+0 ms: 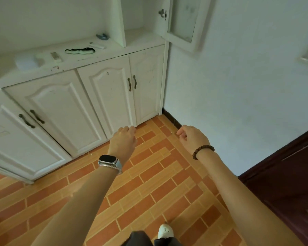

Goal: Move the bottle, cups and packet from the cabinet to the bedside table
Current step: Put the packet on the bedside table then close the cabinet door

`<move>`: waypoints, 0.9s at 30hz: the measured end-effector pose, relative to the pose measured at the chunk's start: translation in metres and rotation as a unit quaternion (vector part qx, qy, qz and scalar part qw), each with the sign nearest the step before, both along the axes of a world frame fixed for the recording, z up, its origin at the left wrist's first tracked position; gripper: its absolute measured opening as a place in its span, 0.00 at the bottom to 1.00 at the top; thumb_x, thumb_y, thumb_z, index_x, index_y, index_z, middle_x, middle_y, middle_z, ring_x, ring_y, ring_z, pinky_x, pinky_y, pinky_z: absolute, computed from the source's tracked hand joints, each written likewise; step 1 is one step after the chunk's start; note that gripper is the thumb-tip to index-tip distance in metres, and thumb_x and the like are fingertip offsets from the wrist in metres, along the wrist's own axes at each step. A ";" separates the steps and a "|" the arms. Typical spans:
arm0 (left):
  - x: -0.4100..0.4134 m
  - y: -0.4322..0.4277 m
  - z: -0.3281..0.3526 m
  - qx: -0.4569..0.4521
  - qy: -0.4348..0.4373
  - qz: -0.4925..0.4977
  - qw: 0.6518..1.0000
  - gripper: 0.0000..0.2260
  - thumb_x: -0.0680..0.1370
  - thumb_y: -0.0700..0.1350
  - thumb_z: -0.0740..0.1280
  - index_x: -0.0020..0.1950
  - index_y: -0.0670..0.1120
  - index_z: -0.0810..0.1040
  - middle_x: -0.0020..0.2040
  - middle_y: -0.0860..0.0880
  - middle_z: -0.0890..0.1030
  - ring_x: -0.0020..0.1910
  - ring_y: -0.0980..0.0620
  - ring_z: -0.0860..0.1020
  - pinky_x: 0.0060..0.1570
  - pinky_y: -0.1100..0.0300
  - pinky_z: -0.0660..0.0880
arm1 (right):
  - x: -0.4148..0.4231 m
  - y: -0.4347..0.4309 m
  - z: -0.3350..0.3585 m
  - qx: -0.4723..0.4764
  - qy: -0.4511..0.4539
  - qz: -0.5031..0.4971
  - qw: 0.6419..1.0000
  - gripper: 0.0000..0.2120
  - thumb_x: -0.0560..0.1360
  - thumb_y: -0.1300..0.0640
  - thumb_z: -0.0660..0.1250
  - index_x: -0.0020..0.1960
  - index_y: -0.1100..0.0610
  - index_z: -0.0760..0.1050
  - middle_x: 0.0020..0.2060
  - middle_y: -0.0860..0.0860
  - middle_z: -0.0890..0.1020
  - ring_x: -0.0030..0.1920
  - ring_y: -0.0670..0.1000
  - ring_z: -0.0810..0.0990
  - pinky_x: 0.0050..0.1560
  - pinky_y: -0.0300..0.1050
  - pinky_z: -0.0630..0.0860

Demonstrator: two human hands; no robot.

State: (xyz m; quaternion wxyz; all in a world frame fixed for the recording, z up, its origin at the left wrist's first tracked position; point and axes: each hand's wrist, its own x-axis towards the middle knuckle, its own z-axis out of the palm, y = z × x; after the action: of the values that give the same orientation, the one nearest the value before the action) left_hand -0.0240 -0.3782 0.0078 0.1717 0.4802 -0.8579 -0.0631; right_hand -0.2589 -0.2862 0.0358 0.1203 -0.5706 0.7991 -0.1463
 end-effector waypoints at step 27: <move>-0.155 -0.275 0.012 -0.007 -0.022 -0.044 0.999 0.10 0.78 0.42 0.61 0.58 0.43 0.75 0.48 0.46 0.79 0.46 0.47 0.76 0.46 0.53 0.75 | -0.143 -0.257 0.010 -0.040 -0.008 -0.049 0.998 0.09 0.79 0.56 0.60 0.58 0.50 0.74 0.51 0.49 0.80 0.47 0.50 0.80 0.49 0.47 0.80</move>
State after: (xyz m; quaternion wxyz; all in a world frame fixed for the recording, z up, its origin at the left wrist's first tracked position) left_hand -0.1789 -0.6533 0.0194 0.1533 0.4418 -0.8823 -0.0537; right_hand -0.4017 -0.5436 0.0458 0.0965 -0.5337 0.8187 -0.1885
